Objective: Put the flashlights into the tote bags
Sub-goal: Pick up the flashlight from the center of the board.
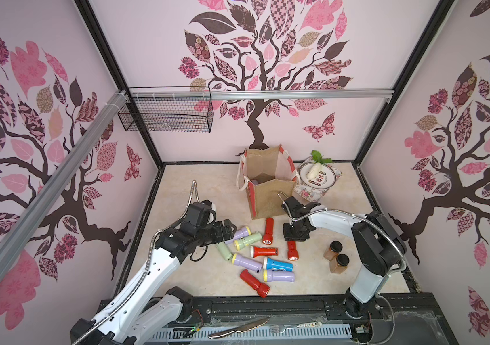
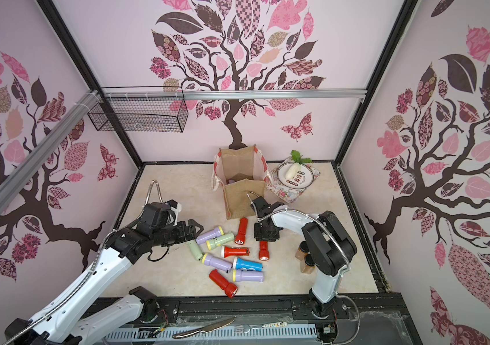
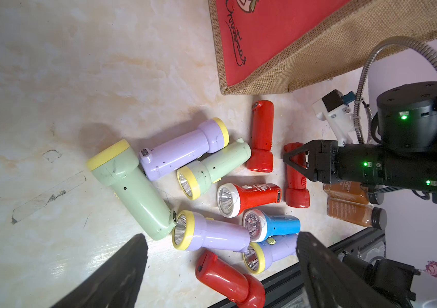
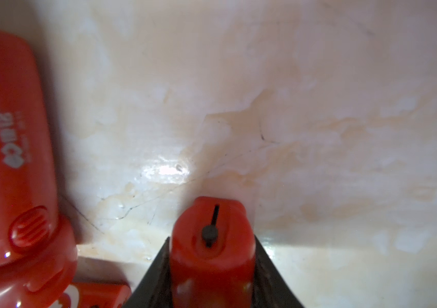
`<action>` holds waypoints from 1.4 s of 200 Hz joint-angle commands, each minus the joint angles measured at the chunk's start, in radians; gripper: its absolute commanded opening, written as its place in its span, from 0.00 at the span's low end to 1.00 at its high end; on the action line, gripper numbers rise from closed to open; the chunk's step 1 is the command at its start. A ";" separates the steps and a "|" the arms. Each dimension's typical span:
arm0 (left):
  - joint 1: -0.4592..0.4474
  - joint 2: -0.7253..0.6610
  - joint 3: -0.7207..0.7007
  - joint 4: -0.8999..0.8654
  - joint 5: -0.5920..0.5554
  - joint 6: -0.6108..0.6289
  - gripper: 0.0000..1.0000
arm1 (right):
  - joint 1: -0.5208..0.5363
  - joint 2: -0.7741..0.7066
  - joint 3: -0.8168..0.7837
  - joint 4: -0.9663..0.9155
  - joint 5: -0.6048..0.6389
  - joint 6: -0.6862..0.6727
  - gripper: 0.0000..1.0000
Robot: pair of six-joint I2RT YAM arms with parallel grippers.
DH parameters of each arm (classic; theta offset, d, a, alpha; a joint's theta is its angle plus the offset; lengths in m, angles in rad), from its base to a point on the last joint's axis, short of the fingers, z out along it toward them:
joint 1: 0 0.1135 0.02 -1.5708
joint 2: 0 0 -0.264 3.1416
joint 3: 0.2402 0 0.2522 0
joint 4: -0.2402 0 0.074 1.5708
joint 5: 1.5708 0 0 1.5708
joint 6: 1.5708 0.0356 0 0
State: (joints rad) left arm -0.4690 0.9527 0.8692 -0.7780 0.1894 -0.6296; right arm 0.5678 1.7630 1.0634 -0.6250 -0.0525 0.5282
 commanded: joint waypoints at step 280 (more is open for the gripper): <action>0.012 0.026 0.023 -0.013 0.020 0.072 0.91 | 0.023 -0.272 -0.091 0.080 -0.031 -0.105 0.02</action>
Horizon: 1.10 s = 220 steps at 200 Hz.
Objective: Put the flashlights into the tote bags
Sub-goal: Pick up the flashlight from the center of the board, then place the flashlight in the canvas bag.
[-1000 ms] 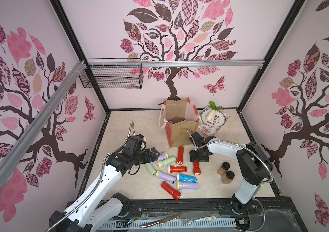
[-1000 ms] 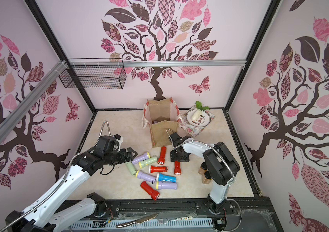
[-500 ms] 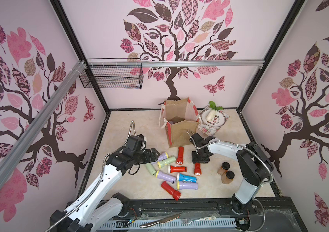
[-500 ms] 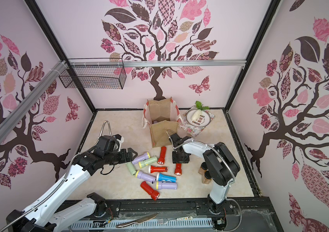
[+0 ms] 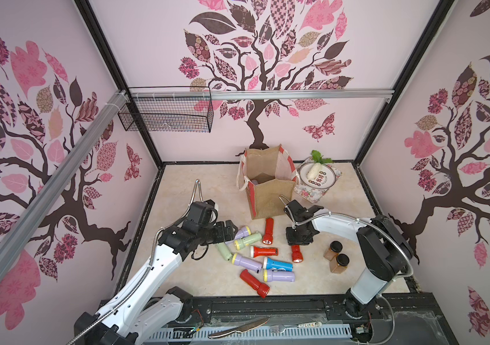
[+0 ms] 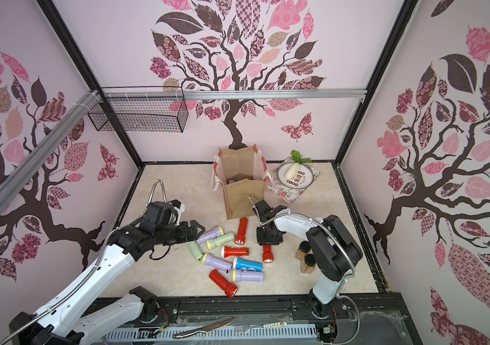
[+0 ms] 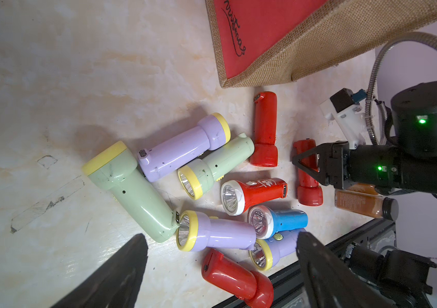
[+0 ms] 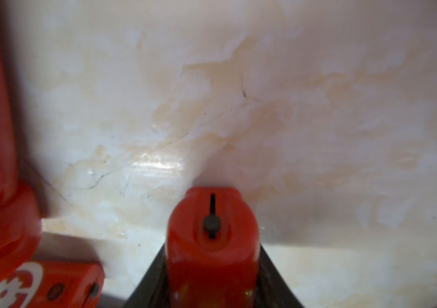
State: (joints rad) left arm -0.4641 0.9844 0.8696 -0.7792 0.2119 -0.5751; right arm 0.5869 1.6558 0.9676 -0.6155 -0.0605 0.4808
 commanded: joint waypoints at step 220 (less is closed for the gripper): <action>0.008 -0.012 0.125 -0.036 0.045 0.022 0.96 | 0.005 0.185 1.321 -0.310 0.081 -0.313 0.00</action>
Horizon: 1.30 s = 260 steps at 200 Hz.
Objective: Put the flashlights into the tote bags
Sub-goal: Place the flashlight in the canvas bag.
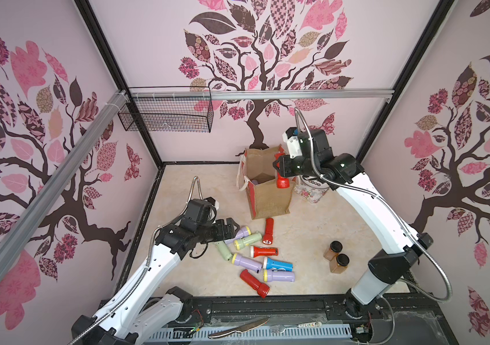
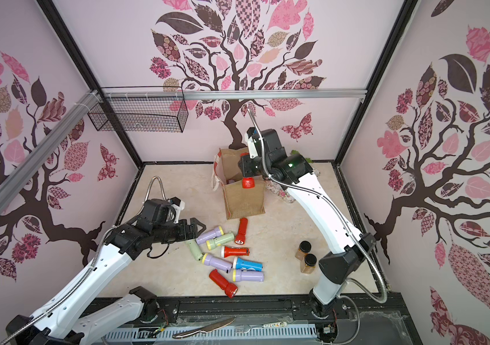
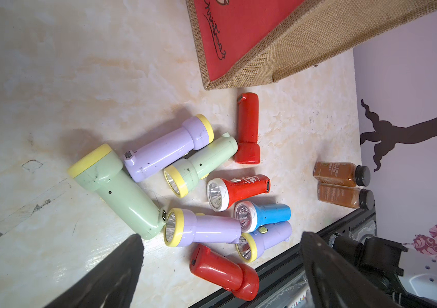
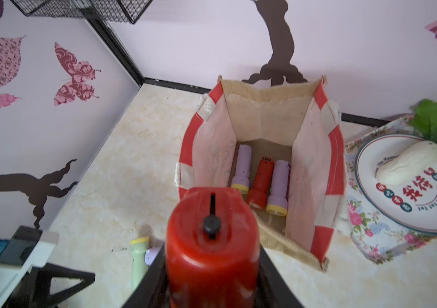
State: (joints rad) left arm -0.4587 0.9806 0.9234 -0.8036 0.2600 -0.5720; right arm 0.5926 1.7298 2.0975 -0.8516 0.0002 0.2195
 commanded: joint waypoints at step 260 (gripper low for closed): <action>0.003 -0.055 0.066 -0.037 -0.057 -0.018 0.98 | -0.079 0.694 0.374 0.082 0.008 -0.039 0.00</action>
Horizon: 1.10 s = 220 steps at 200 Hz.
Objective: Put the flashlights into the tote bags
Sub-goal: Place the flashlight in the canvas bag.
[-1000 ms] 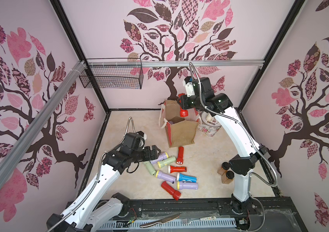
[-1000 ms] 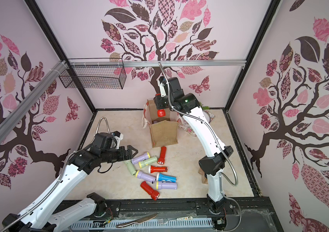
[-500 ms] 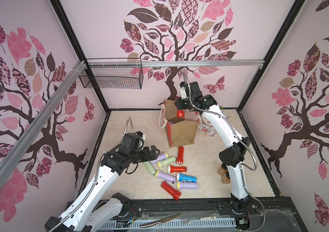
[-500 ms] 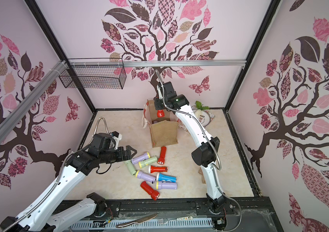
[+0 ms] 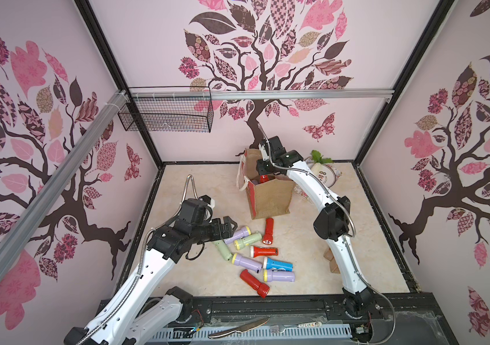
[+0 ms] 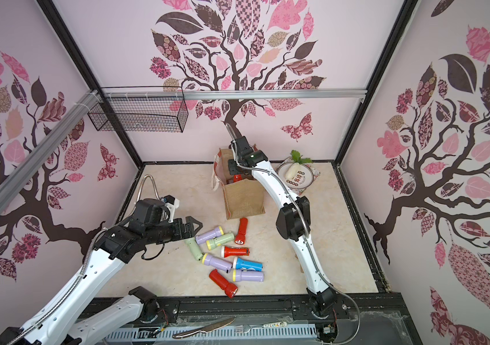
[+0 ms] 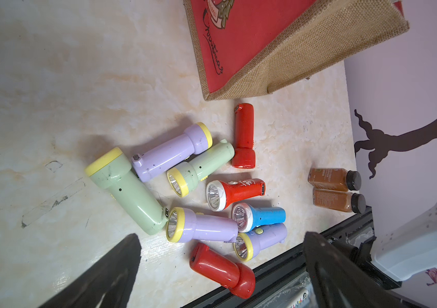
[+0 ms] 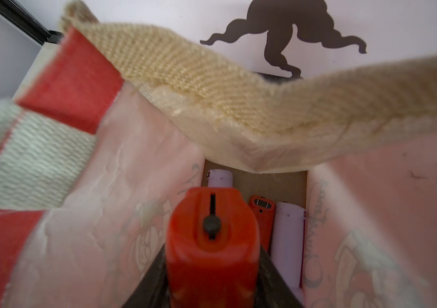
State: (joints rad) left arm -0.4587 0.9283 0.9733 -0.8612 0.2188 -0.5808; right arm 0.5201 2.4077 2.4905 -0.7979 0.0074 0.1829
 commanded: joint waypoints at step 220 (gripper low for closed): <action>0.003 0.044 -0.011 0.002 -0.062 -0.045 0.97 | -0.005 -0.123 -0.093 0.059 0.028 -0.005 0.79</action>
State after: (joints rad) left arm -0.4587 0.9657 0.9730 -0.8600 0.1761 -0.6174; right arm 0.5175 2.4142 2.3680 -0.7490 0.0261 0.1791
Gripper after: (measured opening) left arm 0.969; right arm 0.748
